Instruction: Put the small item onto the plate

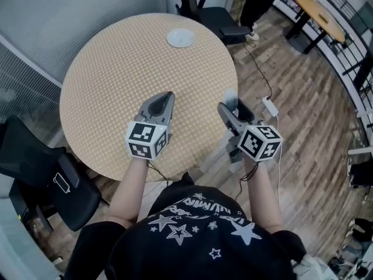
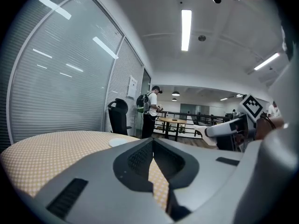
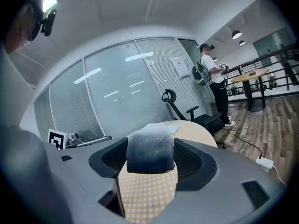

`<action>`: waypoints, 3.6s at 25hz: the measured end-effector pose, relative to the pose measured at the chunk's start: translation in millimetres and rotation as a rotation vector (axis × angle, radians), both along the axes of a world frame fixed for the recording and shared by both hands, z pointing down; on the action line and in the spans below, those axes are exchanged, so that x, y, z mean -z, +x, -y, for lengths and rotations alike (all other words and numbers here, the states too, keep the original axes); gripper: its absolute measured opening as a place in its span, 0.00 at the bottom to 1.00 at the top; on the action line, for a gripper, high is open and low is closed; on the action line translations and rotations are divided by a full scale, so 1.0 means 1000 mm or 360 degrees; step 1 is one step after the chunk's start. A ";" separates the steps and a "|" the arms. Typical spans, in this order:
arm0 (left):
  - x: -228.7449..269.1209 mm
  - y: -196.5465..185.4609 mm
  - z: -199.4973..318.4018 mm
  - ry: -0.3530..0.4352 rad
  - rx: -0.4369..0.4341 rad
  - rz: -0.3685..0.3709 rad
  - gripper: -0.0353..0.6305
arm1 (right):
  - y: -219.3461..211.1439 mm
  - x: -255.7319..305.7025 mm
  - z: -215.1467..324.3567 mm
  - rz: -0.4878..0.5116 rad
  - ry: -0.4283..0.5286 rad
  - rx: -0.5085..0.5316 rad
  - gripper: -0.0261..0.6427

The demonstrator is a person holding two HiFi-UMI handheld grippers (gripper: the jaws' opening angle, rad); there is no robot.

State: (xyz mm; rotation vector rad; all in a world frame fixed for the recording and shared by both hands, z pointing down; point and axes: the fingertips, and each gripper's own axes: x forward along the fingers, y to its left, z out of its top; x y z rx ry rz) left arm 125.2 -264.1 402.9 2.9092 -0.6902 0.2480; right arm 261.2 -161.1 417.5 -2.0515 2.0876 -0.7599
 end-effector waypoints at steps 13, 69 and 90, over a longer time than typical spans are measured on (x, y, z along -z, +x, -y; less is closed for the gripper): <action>-0.006 -0.034 0.067 -0.0035 0.0185 -0.0057 0.06 | 0.004 0.002 0.085 0.0059 -0.0009 0.0068 0.49; -0.103 0.055 0.289 -0.0251 0.1039 0.0350 0.06 | 0.109 -0.200 0.476 -0.0575 -0.0422 0.0976 0.49; -0.112 0.050 0.284 -0.0304 0.1052 0.0333 0.06 | 0.101 -0.227 0.488 -0.0799 -0.0642 0.1075 0.49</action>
